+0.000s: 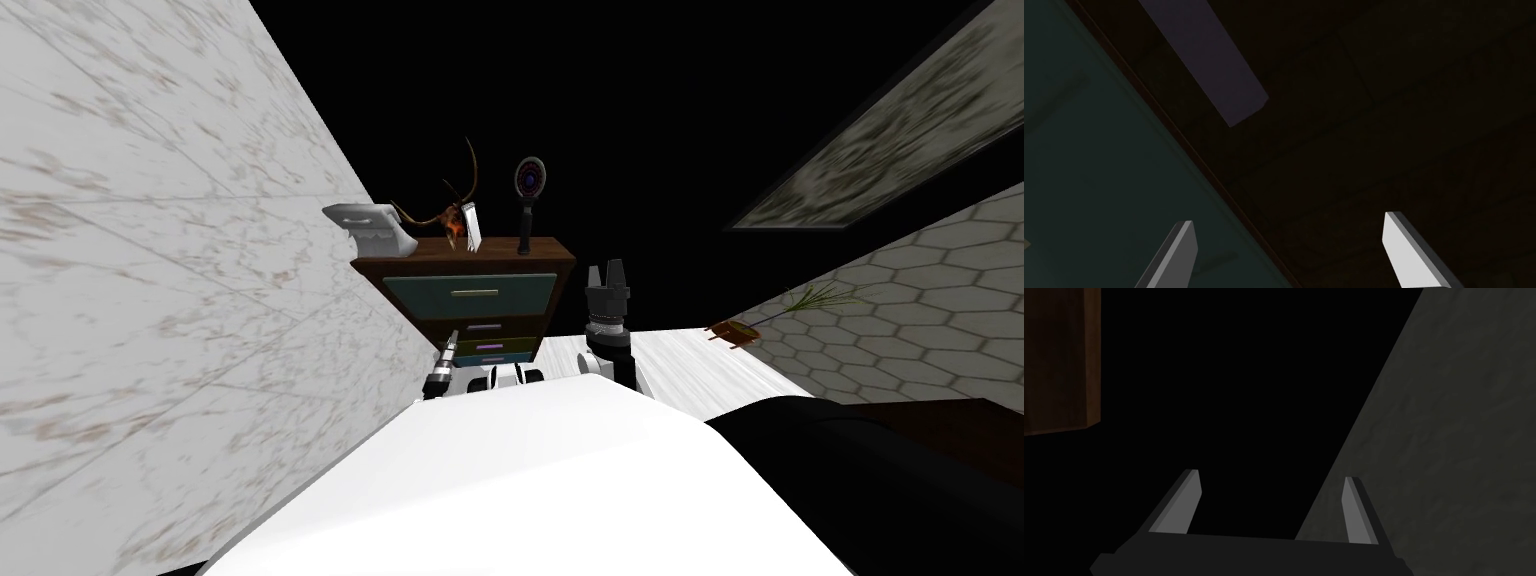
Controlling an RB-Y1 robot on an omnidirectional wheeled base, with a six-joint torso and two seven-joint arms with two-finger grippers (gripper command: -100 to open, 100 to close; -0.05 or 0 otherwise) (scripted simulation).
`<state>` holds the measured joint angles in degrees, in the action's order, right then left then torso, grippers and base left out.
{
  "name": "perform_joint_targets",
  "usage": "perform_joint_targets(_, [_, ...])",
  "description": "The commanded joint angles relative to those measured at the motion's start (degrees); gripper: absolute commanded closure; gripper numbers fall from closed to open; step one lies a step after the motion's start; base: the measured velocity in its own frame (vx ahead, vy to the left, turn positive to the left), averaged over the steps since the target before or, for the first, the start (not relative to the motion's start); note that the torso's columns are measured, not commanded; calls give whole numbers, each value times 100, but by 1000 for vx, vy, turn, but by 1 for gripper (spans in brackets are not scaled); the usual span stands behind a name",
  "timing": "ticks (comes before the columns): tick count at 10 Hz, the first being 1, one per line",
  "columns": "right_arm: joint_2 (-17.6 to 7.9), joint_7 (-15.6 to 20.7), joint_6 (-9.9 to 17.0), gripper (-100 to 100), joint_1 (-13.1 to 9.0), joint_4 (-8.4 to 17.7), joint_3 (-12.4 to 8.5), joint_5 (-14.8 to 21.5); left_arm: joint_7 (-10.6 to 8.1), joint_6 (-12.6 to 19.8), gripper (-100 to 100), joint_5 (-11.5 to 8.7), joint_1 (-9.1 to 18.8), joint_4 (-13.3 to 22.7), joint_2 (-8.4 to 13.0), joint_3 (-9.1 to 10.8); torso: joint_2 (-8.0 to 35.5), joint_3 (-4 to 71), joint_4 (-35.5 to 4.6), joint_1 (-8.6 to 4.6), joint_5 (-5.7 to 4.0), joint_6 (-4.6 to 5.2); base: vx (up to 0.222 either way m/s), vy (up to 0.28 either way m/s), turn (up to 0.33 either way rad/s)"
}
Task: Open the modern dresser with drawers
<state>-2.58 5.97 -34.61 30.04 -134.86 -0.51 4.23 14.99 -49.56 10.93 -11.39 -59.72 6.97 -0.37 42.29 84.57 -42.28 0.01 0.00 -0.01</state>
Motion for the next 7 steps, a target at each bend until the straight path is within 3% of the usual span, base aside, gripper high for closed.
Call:
perform_joint_targets(1, [0, 0, 0, 0, 0, 0, 0, 0, 35, -123, -100, 21, 107, 314, -152, 1, 3, -2, -1, 5, 1, 1, 16, -17, 1])
perform_joint_targets(6, [0, 0, 0, 0, 0, 0, 0, 0, 76, -270, -100, 62, 216, 720, -660, -12, -1, 1, 0, -1, 0, 1, 17, -19, 2])
perform_joint_targets(7, [0, 0, 0, 0, 0, 0, 0, 0, 51, -220, -100, 66, 145, 584, -589, -27, 0, 0, 0, 0, 0, 1, 5, -8, 0])
